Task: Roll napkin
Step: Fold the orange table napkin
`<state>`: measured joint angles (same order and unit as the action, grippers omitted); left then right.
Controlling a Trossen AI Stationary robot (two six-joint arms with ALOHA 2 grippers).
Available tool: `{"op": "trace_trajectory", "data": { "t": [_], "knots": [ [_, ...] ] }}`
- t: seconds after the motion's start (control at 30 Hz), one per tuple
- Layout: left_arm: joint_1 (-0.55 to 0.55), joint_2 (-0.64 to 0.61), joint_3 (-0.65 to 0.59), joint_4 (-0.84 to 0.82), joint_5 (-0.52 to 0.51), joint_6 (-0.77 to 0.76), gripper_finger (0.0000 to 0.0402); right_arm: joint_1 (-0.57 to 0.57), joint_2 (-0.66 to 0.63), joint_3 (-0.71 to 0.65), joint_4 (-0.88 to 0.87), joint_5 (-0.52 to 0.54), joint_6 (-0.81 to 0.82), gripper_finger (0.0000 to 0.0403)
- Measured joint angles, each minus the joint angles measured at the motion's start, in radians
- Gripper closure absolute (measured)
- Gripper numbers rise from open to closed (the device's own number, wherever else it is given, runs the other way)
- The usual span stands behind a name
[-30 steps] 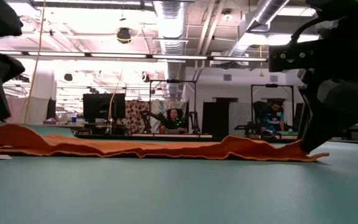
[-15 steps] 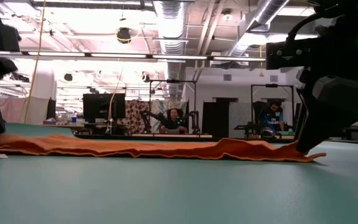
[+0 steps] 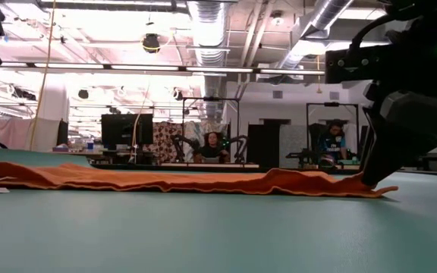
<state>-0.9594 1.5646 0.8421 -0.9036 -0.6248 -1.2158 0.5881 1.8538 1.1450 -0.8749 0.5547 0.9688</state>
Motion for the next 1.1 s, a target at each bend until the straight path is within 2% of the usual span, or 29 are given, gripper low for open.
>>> {"op": "trace_trajectory", "data": {
  "t": [0.3, 0.6, 0.7, 0.87, 1.0, 1.1],
  "knots": [
    [-0.001, 0.101, -0.002, 0.002, -0.010, -0.010, 0.0313, 0.001, 0.000, 0.000, 0.005, 0.022, 0.002, 0.0239],
    [0.002, 0.189, 0.001, -0.049, 0.058, -0.066, 0.0313, 0.001, 0.000, 0.000, 0.014, 0.022, 0.002, 0.0239],
    [0.003, 0.189, 0.022, -0.156, 0.101, -0.128, 0.0313, 0.001, 0.000, 0.000, 0.024, 0.022, 0.002, 0.0239],
    [-0.004, 0.188, 0.125, -0.389, 0.128, -0.178, 0.0313, 0.001, 0.000, 0.000, 0.027, 0.022, 0.002, 0.0239],
    [-0.017, 0.187, 0.186, -0.474, 0.075, -0.194, 0.0313, 0.001, 0.000, 0.000, 0.027, 0.033, 0.003, 0.0239],
    [-0.041, 0.183, 0.202, -0.476, -0.078, -0.259, 0.0313, 0.010, 0.000, 0.000, 0.027, 0.160, 0.045, 0.0239]
  ]
}}
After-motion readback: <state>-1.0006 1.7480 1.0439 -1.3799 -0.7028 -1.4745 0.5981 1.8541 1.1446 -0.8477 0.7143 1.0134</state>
